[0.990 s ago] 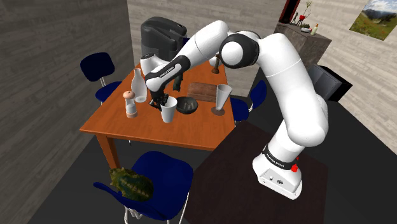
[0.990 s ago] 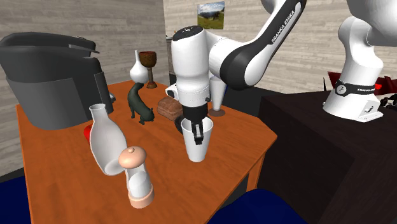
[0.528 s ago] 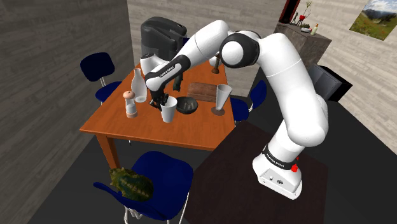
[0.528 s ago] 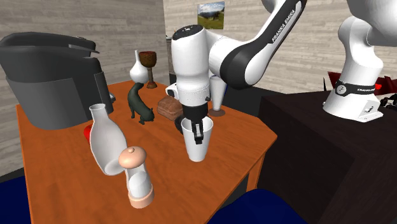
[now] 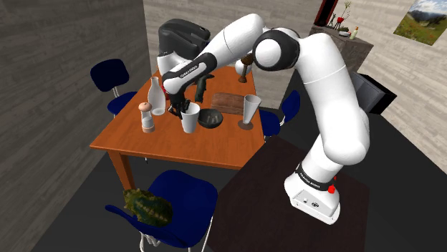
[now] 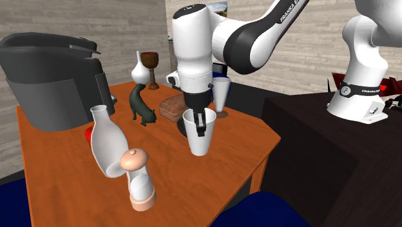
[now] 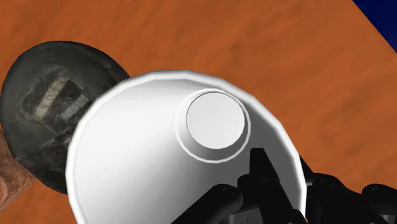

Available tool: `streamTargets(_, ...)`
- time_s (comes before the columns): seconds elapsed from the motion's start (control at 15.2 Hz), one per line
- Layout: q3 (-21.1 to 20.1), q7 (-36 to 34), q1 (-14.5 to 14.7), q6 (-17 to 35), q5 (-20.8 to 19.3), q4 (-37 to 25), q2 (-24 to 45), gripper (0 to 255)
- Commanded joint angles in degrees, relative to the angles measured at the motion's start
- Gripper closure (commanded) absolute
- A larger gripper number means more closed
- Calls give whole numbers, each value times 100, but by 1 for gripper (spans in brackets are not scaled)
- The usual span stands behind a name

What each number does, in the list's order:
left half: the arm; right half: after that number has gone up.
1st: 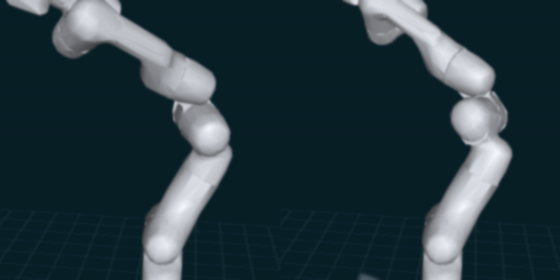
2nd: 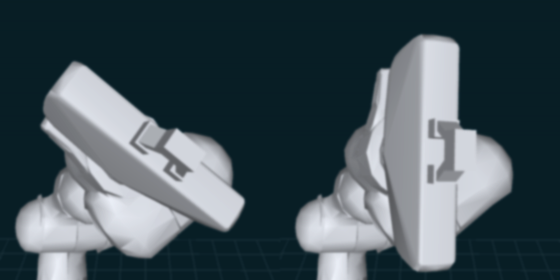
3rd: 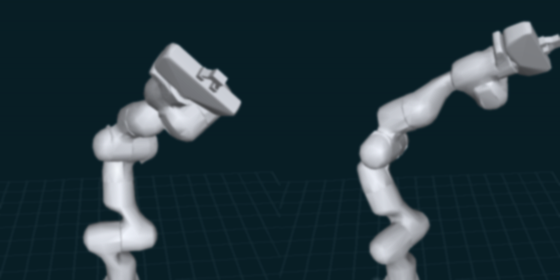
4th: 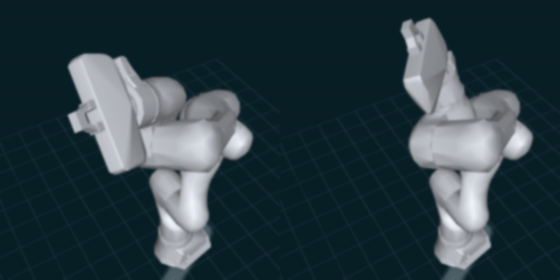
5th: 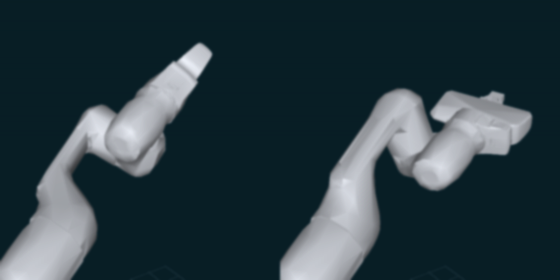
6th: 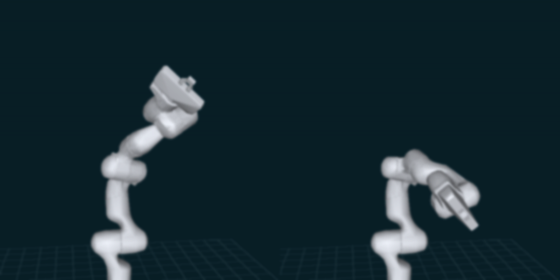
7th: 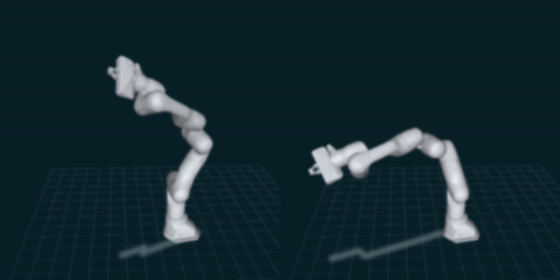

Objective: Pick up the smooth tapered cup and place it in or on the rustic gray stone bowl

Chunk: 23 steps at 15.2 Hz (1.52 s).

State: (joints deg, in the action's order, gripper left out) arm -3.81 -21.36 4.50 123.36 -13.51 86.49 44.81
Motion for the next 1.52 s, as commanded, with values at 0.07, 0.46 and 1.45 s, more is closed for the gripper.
streamTargets(0.07,-16,24,-3,-144,20,16,-161,255)
streamTargets(0.46,-42,80,-15,-434,60,7,-446,255)
streamTargets(1.45,-15,506,-284,-1010,150,73,-1146,255)
